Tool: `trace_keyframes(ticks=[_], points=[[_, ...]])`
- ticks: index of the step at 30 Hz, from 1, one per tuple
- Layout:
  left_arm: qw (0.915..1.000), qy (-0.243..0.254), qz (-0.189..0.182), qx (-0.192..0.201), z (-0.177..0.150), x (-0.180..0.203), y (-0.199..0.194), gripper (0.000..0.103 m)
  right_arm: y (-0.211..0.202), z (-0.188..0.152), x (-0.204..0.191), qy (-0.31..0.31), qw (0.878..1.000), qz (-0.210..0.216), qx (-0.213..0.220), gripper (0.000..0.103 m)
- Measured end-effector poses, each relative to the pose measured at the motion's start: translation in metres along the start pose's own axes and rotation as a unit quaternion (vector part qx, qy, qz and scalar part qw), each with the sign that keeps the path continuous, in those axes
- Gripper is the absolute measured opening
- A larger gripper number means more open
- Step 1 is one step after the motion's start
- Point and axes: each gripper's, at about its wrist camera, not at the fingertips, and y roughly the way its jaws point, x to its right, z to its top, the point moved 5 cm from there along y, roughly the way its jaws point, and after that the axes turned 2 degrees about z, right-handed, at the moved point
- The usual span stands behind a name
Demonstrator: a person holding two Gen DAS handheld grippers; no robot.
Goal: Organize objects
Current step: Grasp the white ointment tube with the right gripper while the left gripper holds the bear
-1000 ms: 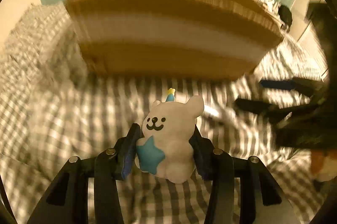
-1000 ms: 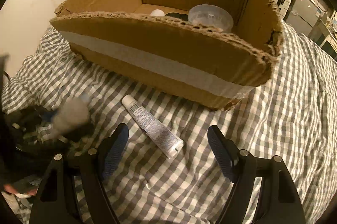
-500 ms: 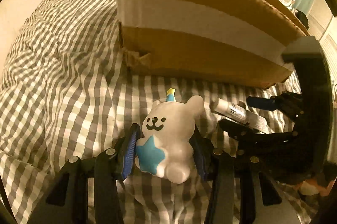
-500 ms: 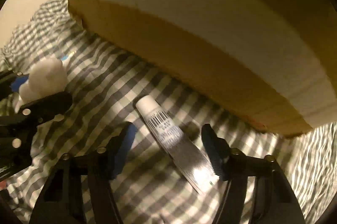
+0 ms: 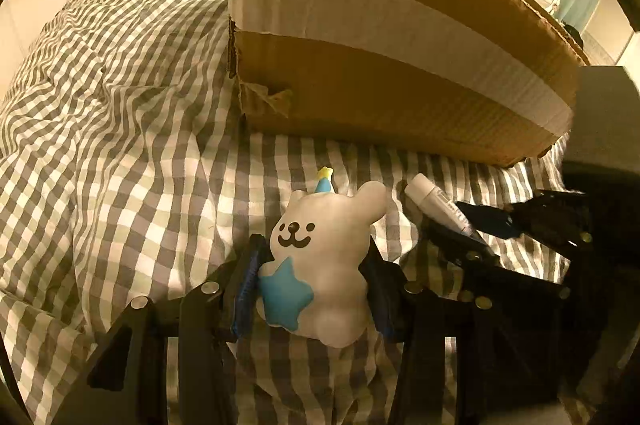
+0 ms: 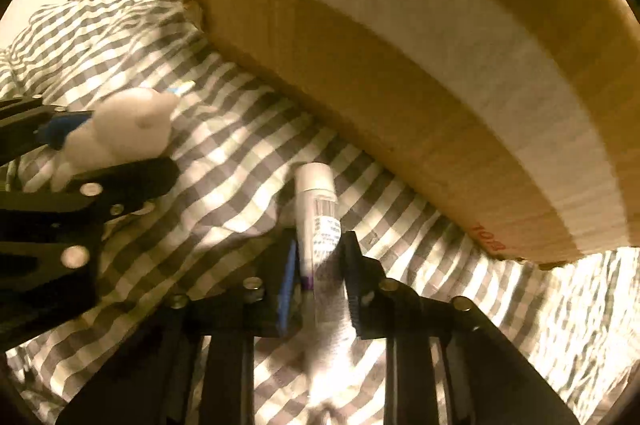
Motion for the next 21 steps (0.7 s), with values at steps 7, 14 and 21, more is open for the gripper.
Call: trace_keyframes(ticks=[7, 14, 21], points=[[0.9999, -0.01, 0.007, 0.009, -0.005, -0.005, -0.014, 0.048, -0.037, 0.001, 0.001, 0.015, 0.999, 0.003, 0.036, 0.02], [0.9993, -0.001, 0.005, 0.038, -0.005, 0.0, -0.047, 0.048, -0.08, 0.004, -0.007, 0.054, 0.995, 0.015, 0.082, 0.019], [0.998, -0.003, 0.001, 0.064, -0.005, 0.001, -0.086, 0.048, -0.121, -0.008, 0.0, 0.107, 0.987, 0.012, 0.119, 0.019]])
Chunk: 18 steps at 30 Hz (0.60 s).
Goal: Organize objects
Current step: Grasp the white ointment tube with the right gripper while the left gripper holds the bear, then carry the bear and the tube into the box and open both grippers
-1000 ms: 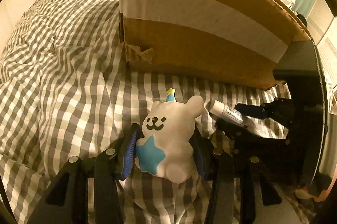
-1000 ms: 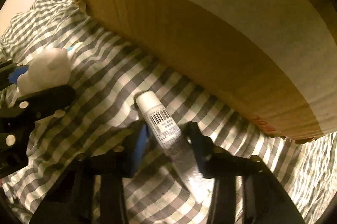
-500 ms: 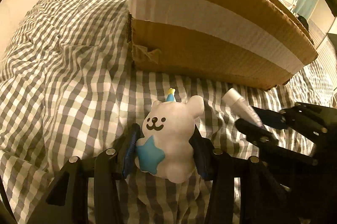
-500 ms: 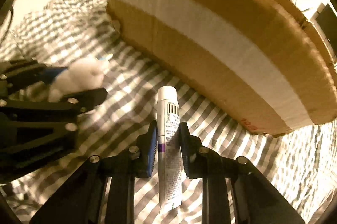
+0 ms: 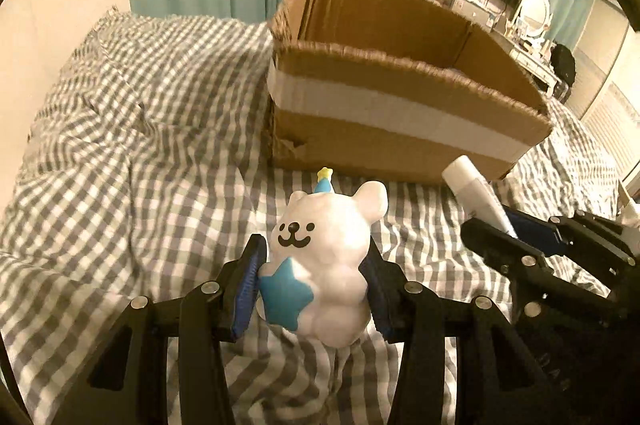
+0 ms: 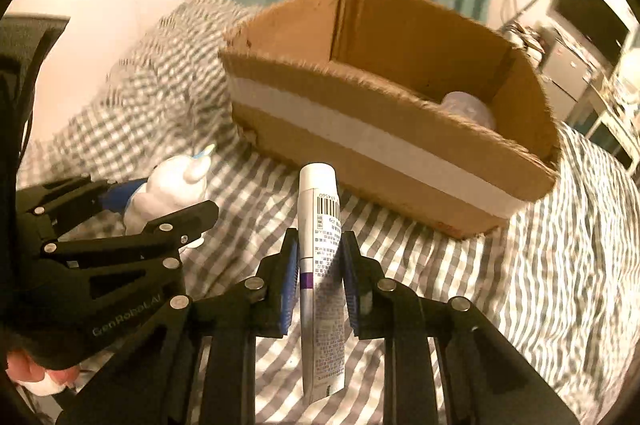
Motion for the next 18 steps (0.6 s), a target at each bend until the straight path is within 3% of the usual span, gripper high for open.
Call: trace_keyframes(ticks=[6, 11, 18], points=[[0.9997, 0.008, -0.007, 0.023, 0.001, -0.002, -0.032, 0.048, -0.034, -0.001, 0.006, 0.072, 0.996, 0.029, 0.034, 0.019], [0.9983, 0.018, -0.036, 0.043, 0.006, 0.001, -0.059, 0.048, -0.058, -0.002, 0.002, 0.074, 0.996, 0.028, 0.052, 0.019], [0.9948, 0.045, -0.045, 0.079, 0.027, 0.006, -0.095, 0.048, -0.1, 0.02, -0.008, 0.053, 0.993, 0.024, 0.101, 0.019]])
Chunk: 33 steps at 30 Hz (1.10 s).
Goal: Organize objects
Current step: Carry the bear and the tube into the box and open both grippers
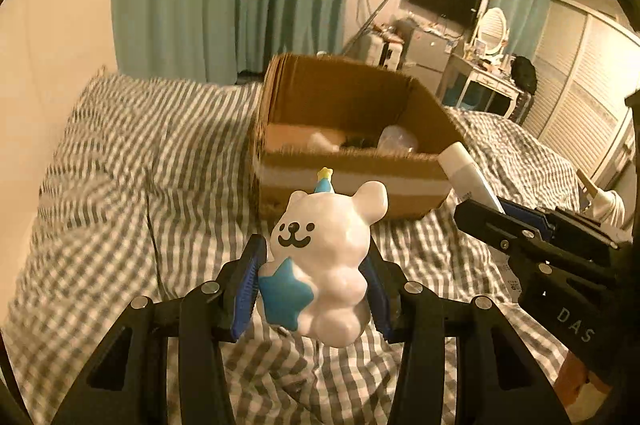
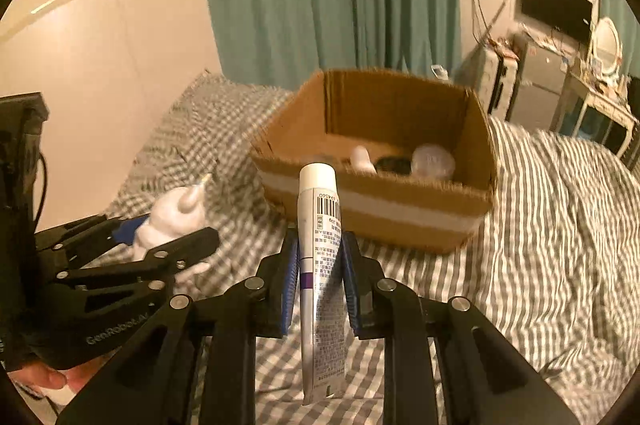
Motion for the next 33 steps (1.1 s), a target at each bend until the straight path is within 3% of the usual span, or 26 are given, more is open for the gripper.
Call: trace_keyframes(ticks=[3, 8, 11, 15, 21, 26, 33], points=[[0.9993, 0.024, 0.007, 0.028, 0.023, 0.002, -0.011, 0.048, -0.015, 0.021, -0.002, -0.004, 1.0, 0.0, 0.017, 0.019], [0.998, 0.026, -0.024, 0.052, 0.066, 0.005, -0.021, 0.048, -0.029, 0.06, 0.001, -0.007, 0.999, 0.004, 0.043, 0.02], [0.9966, 0.038, -0.052, 0.052, 0.095, 0.006, -0.013, 0.048, -0.035, 0.09, 0.006, -0.004, 0.997, 0.004, 0.075, 0.02], [0.9958, 0.034, -0.059, 0.062, 0.132, 0.003, 0.001, 0.048, -0.029, 0.135, 0.02, 0.016, 0.994, 0.015, 0.105, 0.02], [0.9954, 0.037, -0.054, 0.069, 0.176, 0.008, 0.04, 0.048, -0.002, 0.176, 0.044, 0.044, 0.988, 0.038, 0.143, 0.02], [0.9965, 0.031, -0.052, 0.057, 0.195, 0.014, 0.094, 0.048, 0.033, 0.186, 0.077, 0.06, 0.986, 0.044, 0.148, 0.02], [0.9987, 0.035, -0.038, 0.005, 0.189, 0.029, 0.174, 0.048, 0.109, 0.174, 0.123, 0.08, 0.992, 0.06, 0.081, 0.02]])
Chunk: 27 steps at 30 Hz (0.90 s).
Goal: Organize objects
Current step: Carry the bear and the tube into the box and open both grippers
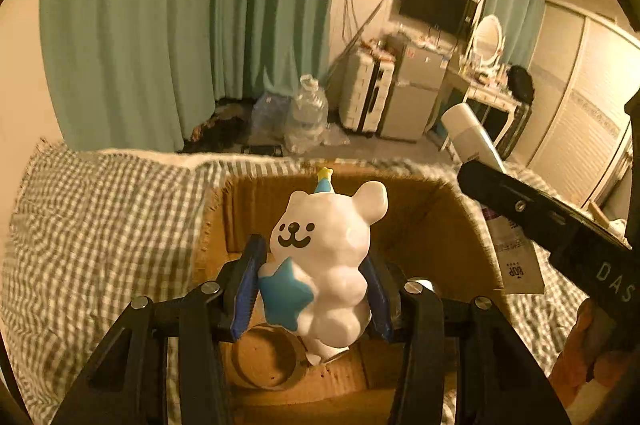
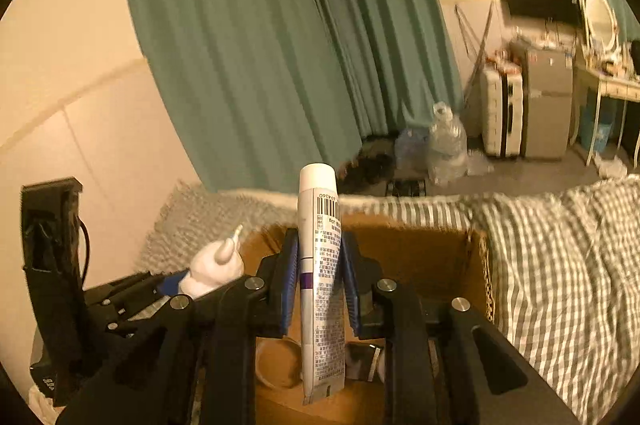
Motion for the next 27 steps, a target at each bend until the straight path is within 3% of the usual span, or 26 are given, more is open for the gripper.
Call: trace_keyframes(ticks=[8, 12, 25, 27], points=[[0.9964, 0.017, 0.042, -0.071, -0.015, 0.004, 0.061, 0.048, 0.073, -0.04, 0.043, 0.018, 0.993, -0.011, -0.112, 0.02], [0.9943, 0.013, 0.05, -0.093, -0.019, 0.006, 0.077, 0.048, 0.082, -0.053, 0.047, 0.013, 0.99, -0.022, -0.136, 0.02], [0.9928, 0.018, 0.051, -0.107, -0.033, 0.004, 0.083, 0.052, 0.077, -0.058, 0.047, 0.005, 0.989, -0.033, -0.147, 0.021], [0.9932, 0.016, 0.046, -0.106, -0.031, 0.004, 0.082, 0.055, 0.074, -0.056, 0.046, 0.006, 0.99, -0.03, -0.14, 0.026]])
